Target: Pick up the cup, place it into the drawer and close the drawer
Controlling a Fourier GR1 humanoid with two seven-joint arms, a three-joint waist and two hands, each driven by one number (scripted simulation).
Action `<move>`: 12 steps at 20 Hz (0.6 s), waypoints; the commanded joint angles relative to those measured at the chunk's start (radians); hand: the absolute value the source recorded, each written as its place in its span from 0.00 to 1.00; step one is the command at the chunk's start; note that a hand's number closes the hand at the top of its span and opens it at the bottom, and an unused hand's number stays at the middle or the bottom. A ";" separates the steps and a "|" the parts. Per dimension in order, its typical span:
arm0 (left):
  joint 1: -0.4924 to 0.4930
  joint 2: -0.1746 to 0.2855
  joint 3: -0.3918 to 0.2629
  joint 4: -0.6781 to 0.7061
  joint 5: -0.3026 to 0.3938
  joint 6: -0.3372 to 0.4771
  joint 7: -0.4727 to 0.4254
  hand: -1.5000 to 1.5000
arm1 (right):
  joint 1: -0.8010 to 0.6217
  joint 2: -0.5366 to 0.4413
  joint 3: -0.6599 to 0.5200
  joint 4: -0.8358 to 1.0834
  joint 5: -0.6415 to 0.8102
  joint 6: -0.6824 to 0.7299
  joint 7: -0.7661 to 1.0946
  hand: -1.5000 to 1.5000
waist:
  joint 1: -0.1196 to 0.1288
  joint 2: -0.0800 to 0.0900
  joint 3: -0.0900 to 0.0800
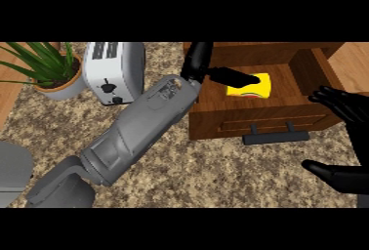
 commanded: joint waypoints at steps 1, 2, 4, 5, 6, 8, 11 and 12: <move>0.011 0.000 0.026 -0.050 0.028 0.005 -0.042 0.00 | 0.024 -0.028 0.001 -0.035 -0.016 0.047 -0.003 1.00 | 0.034 -0.009 0.000; -0.024 0.000 0.049 -0.037 0.032 0.015 -0.007 0.00 | 0.069 -0.060 -0.013 -0.110 -0.032 0.061 0.042 1.00 | 0.031 -0.012 -0.001; -0.060 0.000 0.077 -0.002 0.031 0.001 -0.016 0.00 | 0.032 -0.102 0.036 -0.071 0.083 0.097 0.008 1.00 | 0.039 -0.007 -0.001; -0.027 0.022 0.093 -0.007 0.026 -0.025 -0.036 0.00 | 0.066 -0.118 0.019 -0.091 0.078 0.112 0.009 1.00 | 0.049 -0.010 -0.001; -0.008 0.020 0.085 -0.043 0.029 -0.026 0.004 0.00 | 0.030 -0.151 0.015 -0.094 0.070 0.119 0.055 1.00 | 0.063 -0.015 -0.001; 0.009 0.047 0.110 -0.099 0.031 -0.011 0.029 0.00 | 0.140 -0.129 0.017 -0.119 0.121 0.138 -0.020 1.00 | 0.066 -0.019 -0.001; 0.029 0.119 0.132 -0.166 0.038 -0.034 0.075 0.00 | 0.145 -0.123 0.052 -0.130 0.253 0.107 -0.033 1.00 | 0.081 -0.021 -0.001; 0.054 0.108 0.130 -0.169 0.029 -0.027 0.065 0.00 | 0.142 -0.072 0.133 -0.199 0.321 0.051 0.024 1.00 | 0.079 -0.020 -0.001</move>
